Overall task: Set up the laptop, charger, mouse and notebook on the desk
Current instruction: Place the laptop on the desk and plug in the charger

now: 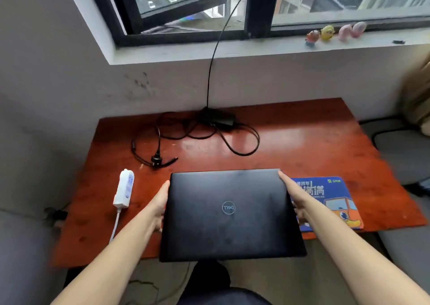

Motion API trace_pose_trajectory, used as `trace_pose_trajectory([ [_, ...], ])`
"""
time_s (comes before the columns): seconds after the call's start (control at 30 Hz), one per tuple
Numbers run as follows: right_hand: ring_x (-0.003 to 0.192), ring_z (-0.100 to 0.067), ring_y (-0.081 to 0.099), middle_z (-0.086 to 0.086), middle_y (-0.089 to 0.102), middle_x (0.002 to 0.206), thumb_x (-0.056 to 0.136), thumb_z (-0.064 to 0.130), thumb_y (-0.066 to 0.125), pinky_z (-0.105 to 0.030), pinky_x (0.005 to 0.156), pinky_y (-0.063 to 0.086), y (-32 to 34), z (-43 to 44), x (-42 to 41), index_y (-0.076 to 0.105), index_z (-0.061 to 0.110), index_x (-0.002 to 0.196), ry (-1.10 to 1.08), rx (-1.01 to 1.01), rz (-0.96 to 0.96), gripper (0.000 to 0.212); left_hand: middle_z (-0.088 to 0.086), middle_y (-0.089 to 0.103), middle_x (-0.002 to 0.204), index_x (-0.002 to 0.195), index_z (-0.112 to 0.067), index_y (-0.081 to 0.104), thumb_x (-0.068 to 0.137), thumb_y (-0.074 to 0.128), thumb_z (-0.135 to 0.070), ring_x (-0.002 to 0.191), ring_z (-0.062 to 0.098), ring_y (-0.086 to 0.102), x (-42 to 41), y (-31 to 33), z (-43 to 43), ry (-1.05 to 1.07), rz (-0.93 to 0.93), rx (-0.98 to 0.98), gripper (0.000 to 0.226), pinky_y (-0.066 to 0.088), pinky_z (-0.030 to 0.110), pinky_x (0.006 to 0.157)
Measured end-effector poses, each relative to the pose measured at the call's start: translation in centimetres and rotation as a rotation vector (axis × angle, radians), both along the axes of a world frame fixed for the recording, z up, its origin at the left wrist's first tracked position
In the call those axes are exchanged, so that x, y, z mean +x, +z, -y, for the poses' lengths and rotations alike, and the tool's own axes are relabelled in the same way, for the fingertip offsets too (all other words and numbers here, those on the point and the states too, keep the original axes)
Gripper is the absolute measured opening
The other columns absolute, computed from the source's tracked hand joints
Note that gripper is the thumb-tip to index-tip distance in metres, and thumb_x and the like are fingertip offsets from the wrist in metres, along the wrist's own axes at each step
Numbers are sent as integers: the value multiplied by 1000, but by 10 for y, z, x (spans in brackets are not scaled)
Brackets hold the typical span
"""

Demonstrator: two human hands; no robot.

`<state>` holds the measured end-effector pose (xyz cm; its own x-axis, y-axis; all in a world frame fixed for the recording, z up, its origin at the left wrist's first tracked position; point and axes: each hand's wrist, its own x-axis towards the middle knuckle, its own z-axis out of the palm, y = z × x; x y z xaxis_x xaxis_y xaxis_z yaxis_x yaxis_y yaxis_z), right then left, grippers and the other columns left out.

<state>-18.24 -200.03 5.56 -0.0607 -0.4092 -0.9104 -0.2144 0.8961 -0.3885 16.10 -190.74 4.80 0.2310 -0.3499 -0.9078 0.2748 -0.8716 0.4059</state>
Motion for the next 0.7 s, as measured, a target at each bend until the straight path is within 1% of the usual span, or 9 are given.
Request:
trace_pose_trajectory([
  [0.07, 68, -22, 75, -5, 77, 69, 76, 87, 52, -29, 61, 52, -15, 24, 15, 72, 16, 99, -12, 15, 11, 77, 1, 66, 45, 41, -22, 71, 88, 36, -76, 37, 17, 64, 13, -7, 29, -12, -33, 11, 80, 48, 26, 32],
  [0.13, 103, -26, 70, -5, 79, 102, 80, 82, 54, -37, 89, 52, -28, 45, 28, 72, 18, 118, -41, -16, 5, 76, 1, 62, 41, 35, -22, 67, 87, 37, -75, 31, 14, 59, 24, -15, 54, -25, -61, 29, 80, 46, 24, 31],
  [0.2, 127, -28, 57, -5, 64, 137, 83, 78, 54, -42, 112, 40, -40, 63, 40, 63, 20, 136, -65, -39, -16, 79, 1, 60, 39, 33, -19, 63, 84, 40, -76, 28, 15, 56, 34, -23, 75, -40, -72, 72, 80, 44, 24, 31],
  [0.33, 133, -29, 50, -5, 52, 148, 78, 78, 59, -44, 116, 35, -53, 86, 52, 55, 20, 143, -132, -56, -79, 87, 3, 69, 51, 43, -20, 73, 71, 48, -83, 35, 21, 62, 45, -43, 105, -49, -106, 142, 74, 47, 34, 30],
  [0.43, 133, -30, 50, -5, 54, 147, 72, 80, 64, -45, 115, 36, -63, 103, 52, 55, 19, 143, -149, -70, -95, 94, 9, 75, 68, 78, -13, 81, 67, 49, -85, 47, 27, 69, 48, -62, 112, -16, -109, 182, 80, 53, 39, 37],
  [0.5, 133, -30, 50, -6, 54, 147, 73, 79, 64, -42, 114, 36, -68, 112, 51, 55, 17, 143, -152, -78, -92, 94, 10, 78, 94, 106, -15, 76, 64, 52, -86, 74, 30, 76, 46, -73, 111, 24, -114, 168, 85, 60, 42, 57],
  [0.53, 134, -30, 49, -6, 52, 149, 74, 78, 63, -43, 115, 35, -71, 115, 49, 54, 17, 144, -145, -78, -89, 94, 10, 75, 113, 120, -18, 71, 64, 53, -85, 96, 32, 73, 44, -76, 110, 45, -126, 155, 89, 60, 46, 76],
  [0.6, 134, -30, 48, -7, 52, 149, 74, 77, 63, -45, 116, 34, -76, 119, 46, 53, 16, 145, -120, -68, -85, 94, 7, 62, 137, 137, -22, 59, 66, 54, -84, 124, 33, 59, 39, -77, 110, 85, -136, 133, 94, 45, 50, 106],
  [0.7, 129, -28, 51, -3, 55, 145, 75, 76, 62, -42, 110, 38, -84, 118, 44, 53, 19, 145, -85, -92, -78, 91, 5, 55, 145, 139, -26, 56, 71, 50, -80, 129, 31, 54, 33, -78, 111, 135, -70, 61, 87, 40, 50, 110],
])
